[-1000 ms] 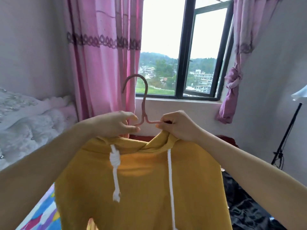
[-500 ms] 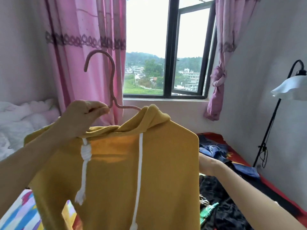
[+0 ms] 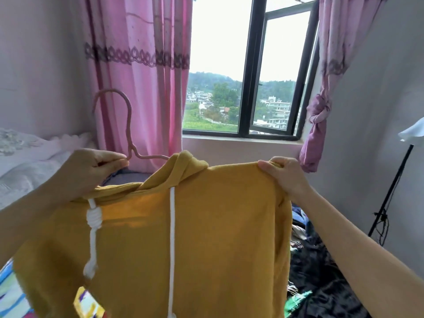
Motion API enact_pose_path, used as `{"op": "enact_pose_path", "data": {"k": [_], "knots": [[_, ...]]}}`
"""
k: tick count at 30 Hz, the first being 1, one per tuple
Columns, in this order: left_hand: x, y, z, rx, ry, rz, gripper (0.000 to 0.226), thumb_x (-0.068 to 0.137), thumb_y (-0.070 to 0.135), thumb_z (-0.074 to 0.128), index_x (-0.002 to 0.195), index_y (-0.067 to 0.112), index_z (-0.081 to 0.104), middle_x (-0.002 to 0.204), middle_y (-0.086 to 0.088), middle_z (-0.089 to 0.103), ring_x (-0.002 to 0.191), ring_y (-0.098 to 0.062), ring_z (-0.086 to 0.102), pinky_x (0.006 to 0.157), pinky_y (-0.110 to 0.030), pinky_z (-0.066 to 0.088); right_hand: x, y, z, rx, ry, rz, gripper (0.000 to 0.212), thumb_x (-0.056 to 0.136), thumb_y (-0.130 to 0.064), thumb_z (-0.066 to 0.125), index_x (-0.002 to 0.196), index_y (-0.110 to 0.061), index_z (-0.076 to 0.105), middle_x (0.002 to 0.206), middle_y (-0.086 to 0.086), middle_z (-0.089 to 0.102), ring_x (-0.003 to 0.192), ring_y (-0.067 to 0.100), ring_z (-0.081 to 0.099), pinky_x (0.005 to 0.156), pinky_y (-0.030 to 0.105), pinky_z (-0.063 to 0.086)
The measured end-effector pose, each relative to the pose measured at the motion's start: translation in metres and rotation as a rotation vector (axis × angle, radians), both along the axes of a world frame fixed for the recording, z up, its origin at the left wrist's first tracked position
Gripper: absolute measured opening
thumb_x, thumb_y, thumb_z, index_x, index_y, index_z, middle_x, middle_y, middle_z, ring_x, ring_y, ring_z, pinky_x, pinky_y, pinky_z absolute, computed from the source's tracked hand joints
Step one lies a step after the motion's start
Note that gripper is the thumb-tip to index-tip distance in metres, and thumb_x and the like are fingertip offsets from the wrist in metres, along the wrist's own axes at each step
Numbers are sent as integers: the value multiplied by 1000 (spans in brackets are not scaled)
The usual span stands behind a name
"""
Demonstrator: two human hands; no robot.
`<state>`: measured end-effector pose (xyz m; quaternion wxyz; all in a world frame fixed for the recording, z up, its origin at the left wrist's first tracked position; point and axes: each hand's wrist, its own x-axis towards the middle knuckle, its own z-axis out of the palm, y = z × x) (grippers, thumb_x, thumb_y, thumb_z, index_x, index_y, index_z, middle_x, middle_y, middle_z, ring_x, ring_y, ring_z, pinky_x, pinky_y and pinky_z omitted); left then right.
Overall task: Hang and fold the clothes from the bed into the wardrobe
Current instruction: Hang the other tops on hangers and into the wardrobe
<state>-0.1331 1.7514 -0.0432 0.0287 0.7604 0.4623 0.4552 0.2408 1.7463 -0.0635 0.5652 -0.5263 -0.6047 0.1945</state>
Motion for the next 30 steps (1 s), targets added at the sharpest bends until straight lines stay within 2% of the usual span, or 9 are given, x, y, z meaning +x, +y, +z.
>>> {"op": "enact_pose_path", "data": {"k": [4, 7, 12, 15, 19, 22, 24, 27, 30], "knots": [[-6, 12, -13, 224, 179, 166, 18, 87, 17, 63, 80, 5, 75, 71, -12, 71, 69, -31, 68, 67, -22, 48, -26, -5, 20, 331, -275, -151, 34, 80, -28, 72, 56, -13, 54, 48, -10, 44, 51, -1, 43, 54, 10, 32], [-10, 19, -16, 307, 227, 283, 16, 86, 11, 66, 88, -4, 72, 70, -23, 68, 63, -42, 63, 61, -47, 52, -28, -13, 8, 516, -444, -170, 39, 77, -53, 65, 62, -18, 57, 48, -20, 41, 56, -5, 47, 56, 6, 32], [-6, 11, -7, 431, 131, 276, 9, 82, 1, 67, 86, -7, 70, 62, -19, 65, 50, -29, 54, 51, -26, 38, -8, -21, -28, 101, -699, 9, 69, 58, -95, 31, 95, -42, 55, 77, -21, 52, 64, -1, 53, 66, 17, 41], [0, 9, -5, 435, 151, 200, 8, 79, -2, 67, 85, -7, 69, 64, -17, 66, 52, -20, 50, 56, -10, 35, 4, -14, -18, 61, -588, -72, 109, 55, -98, 17, 129, -24, 47, 106, -7, 50, 88, 9, 55, 82, 32, 43], [9, 10, -1, 452, 224, 118, 10, 75, -5, 69, 84, -8, 69, 68, -18, 68, 51, -30, 61, 56, -6, 39, -27, -15, -1, -5, -629, 121, 74, 79, -60, 52, 141, -25, 34, 126, -5, 41, 115, 8, 41, 99, 32, 40], [10, 10, 2, 485, 261, 63, 10, 77, 0, 67, 85, -7, 69, 68, -17, 68, 49, -29, 60, 55, -8, 34, -39, -8, -3, -82, -563, 224, 10, 90, -22, 61, 100, -19, 59, 88, -9, 57, 79, 3, 55, 68, 18, 47], [4, 12, 2, 520, 312, 25, 20, 81, 13, 64, 85, -6, 69, 66, -15, 68, 47, -29, 59, 50, -16, 39, -35, -7, 0, -140, -473, 289, 27, 93, -11, 56, 67, -14, 50, 57, -14, 50, 51, -2, 47, 52, 11, 37], [-13, 18, -1, 560, 313, -40, 50, 93, 40, 46, 87, -3, 70, 66, -13, 67, 50, -24, 60, 50, -30, 51, -34, -12, 13, -286, -435, 428, 33, 93, -11, 53, 60, -12, 53, 49, -16, 56, 43, -4, 49, 47, 7, 38], [-28, 16, -4, 555, 173, -63, 38, 91, 32, 53, 92, -1, 70, 84, 17, 71, 70, -1, 64, 74, -6, 44, -33, -11, 21, -325, -320, 538, 28, 74, -37, 70, 52, -20, 67, 51, -11, 62, 45, -3, 54, 45, 10, 43]]}}
